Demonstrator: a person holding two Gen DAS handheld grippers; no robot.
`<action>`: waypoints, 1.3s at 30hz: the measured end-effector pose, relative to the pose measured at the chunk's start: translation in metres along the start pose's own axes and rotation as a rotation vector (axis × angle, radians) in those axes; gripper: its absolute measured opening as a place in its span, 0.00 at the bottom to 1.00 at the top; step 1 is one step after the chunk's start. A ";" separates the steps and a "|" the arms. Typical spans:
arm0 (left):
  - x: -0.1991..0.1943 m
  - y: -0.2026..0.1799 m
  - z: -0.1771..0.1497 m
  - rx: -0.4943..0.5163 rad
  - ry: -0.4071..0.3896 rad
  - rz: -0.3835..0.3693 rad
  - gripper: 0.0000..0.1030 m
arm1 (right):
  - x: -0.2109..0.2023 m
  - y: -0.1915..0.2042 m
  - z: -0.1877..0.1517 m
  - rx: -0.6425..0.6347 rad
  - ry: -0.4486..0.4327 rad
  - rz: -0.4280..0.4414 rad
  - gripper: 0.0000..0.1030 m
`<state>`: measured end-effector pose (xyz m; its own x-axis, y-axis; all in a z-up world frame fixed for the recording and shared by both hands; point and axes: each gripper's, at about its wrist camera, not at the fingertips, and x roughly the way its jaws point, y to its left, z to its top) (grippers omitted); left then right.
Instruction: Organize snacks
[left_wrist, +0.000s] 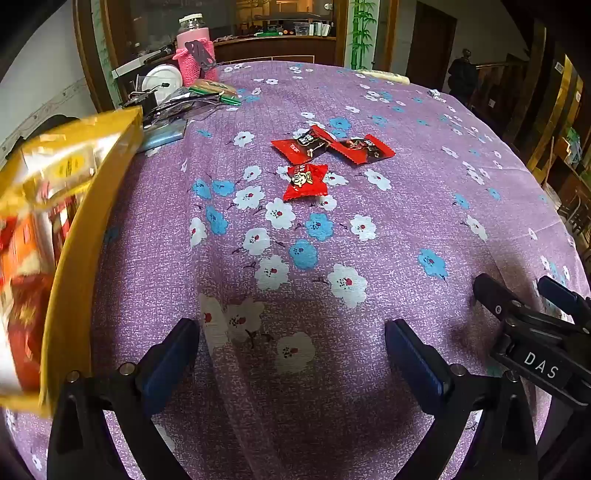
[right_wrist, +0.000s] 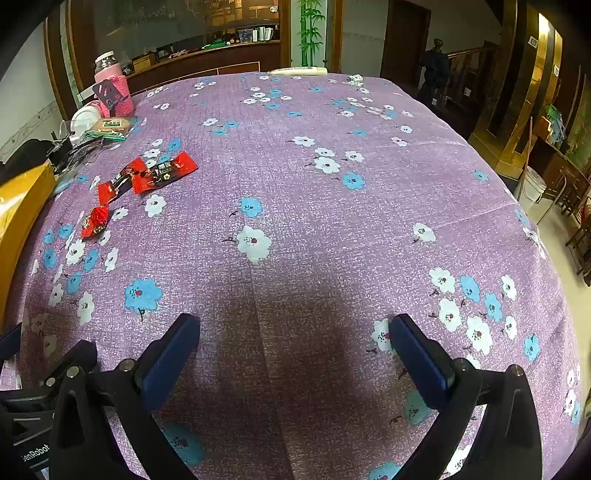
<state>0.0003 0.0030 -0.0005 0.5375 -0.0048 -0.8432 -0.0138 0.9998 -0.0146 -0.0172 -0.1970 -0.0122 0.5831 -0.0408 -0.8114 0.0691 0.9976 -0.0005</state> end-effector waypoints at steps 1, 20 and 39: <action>0.000 0.000 0.000 0.000 0.000 0.000 1.00 | 0.000 0.000 0.000 -0.002 -0.001 -0.003 1.00; 0.000 0.000 0.000 0.002 0.000 0.003 1.00 | 0.000 0.000 0.000 -0.003 -0.001 -0.005 1.00; -0.001 0.002 -0.001 0.002 0.000 0.003 1.00 | 0.000 0.001 0.000 -0.003 -0.001 -0.005 1.00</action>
<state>-0.0016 0.0046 -0.0002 0.5375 -0.0022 -0.8433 -0.0139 0.9998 -0.0114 -0.0168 -0.1964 -0.0120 0.5839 -0.0457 -0.8106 0.0695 0.9976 -0.0062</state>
